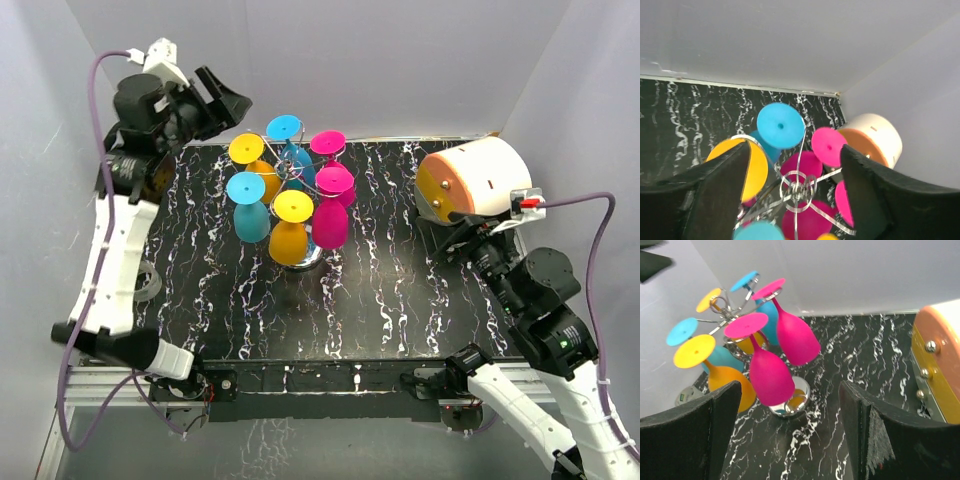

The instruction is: Place the wine glass upside down on the wine glass rack

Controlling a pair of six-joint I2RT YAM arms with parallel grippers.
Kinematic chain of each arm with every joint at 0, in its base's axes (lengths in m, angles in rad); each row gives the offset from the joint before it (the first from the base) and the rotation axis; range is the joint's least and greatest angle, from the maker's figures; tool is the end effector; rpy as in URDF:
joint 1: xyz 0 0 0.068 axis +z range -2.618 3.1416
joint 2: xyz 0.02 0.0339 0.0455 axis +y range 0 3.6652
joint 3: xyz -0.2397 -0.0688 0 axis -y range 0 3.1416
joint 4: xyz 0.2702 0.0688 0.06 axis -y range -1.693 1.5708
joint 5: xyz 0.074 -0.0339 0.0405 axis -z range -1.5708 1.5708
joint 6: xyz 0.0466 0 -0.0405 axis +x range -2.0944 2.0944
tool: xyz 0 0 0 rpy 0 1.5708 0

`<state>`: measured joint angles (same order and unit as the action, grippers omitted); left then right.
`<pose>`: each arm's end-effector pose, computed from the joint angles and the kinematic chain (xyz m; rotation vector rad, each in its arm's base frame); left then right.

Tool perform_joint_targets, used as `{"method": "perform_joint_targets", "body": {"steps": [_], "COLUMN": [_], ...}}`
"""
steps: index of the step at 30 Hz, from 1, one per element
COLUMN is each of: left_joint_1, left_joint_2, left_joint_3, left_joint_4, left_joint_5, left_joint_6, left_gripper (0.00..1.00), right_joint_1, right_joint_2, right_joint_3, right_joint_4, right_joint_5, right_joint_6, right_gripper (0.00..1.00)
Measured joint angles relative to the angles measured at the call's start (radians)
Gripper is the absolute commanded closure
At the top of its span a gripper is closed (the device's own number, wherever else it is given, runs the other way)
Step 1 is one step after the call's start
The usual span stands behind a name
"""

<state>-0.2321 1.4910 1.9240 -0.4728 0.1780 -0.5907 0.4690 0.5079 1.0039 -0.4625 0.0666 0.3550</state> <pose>0.3297 -0.0864 0.5155 -0.1560 1.6590 -0.7738 0.1263 0.0605 0.4155 -0.0354 1.5679 0.6012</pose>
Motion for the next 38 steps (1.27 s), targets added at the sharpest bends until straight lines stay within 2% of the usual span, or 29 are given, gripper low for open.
{"method": "perform_joint_targets", "body": {"steps": [2, 4, 11, 16, 31, 38], "left_joint_1": [0.000, 0.000, 0.000, 0.000, 0.000, 0.000], "left_joint_2": [-0.072, -0.164, -0.526, -0.690, -1.026, -1.056], "left_joint_3": [-0.022, -0.079, -0.434, -0.600, -0.664, -0.664], "left_joint_4": [-0.028, -0.053, -0.119, -0.179, -0.257, -0.272], "left_joint_5": [-0.006, -0.016, -0.105, -0.177, -0.276, -0.317], "left_joint_6": [0.049, 0.087, 0.188, 0.220, 0.276, 0.288], "left_gripper": [0.11, 0.06, 0.02, 0.01, 0.01, 0.01], "right_joint_1": [0.000, 0.000, 0.000, 0.000, 0.000, 0.000], "right_joint_2": [0.019, 0.030, 0.011, -0.074, -0.190, -0.221], "right_joint_3": [0.001, 0.001, 0.002, 0.000, 0.002, 0.020], "right_joint_4": [-0.031, -0.060, -0.136, -0.143, -0.179, -0.187], "right_joint_5": [0.021, 0.044, 0.161, 0.237, 0.454, 0.514], "right_joint_6": [0.013, 0.020, 0.047, 0.070, 0.092, 0.084], "right_gripper": [0.23, 0.23, 0.20, 0.20, 0.19, 0.19]}}
